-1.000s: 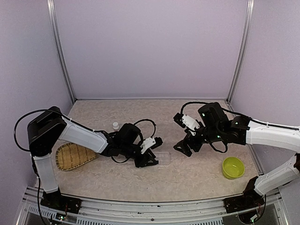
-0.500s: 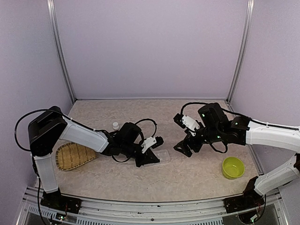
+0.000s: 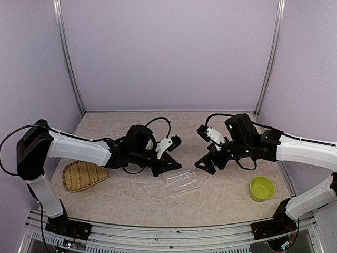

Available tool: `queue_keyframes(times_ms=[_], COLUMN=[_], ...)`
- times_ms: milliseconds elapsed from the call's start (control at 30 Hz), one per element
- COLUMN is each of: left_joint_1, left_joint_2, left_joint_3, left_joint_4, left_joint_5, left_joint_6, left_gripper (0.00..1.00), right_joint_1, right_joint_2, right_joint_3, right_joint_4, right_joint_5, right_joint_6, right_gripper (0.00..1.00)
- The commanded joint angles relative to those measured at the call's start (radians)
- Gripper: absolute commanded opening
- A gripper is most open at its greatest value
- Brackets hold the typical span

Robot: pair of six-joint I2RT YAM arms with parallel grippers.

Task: Sort the pills into containers
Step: Open the lid of the pill container, then pass from the left arm to the right

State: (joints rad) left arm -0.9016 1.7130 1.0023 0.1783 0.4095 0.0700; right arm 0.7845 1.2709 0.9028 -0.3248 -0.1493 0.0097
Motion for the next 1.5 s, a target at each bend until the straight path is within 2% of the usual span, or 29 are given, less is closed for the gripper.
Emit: queue_keyframes(times_ms=[0, 233, 467, 833, 1067, 1233, 1467], left_joint_1=[0.006, 0.003, -0.013, -0.041, -0.055, -0.058, -0.061], left_joint_2=[-0.104, -0.208, -0.279, -0.334, -0.336, -0.344, -0.348], left_joint_3=[0.023, 0.015, 0.013, -0.003, 0.005, 0.007, 0.002], left_joint_4=[0.016, 0.019, 0.012, 0.030, 0.025, 0.027, 0.030], left_joint_5=[-0.017, 0.036, 0.072, 0.100, 0.100, 0.097, 0.098], left_joint_6=[-0.071, -0.151, -0.194, -0.231, -0.228, -0.228, -0.228], left_gripper=[0.00, 0.00, 0.00, 0.03, 0.04, 0.04, 0.05], right_joint_1=[-0.043, -0.070, -0.075, -0.079, -0.080, -0.082, -0.086], right_joint_2=[-0.051, -0.087, -0.034, 0.025, 0.080, 0.098, 0.100], right_joint_3=[-0.018, -0.018, 0.001, -0.011, 0.020, 0.023, 0.015], right_joint_4=[0.054, 0.080, 0.094, 0.151, 0.135, 0.139, 0.142], right_joint_5=[-0.088, -0.164, -0.258, -0.509, -0.596, -0.644, -0.667], right_joint_6=[0.057, 0.059, 0.052, 0.051, 0.047, 0.044, 0.044], right_gripper=[1.00, 1.00, 1.00, 0.99, 0.88, 0.68, 0.49])
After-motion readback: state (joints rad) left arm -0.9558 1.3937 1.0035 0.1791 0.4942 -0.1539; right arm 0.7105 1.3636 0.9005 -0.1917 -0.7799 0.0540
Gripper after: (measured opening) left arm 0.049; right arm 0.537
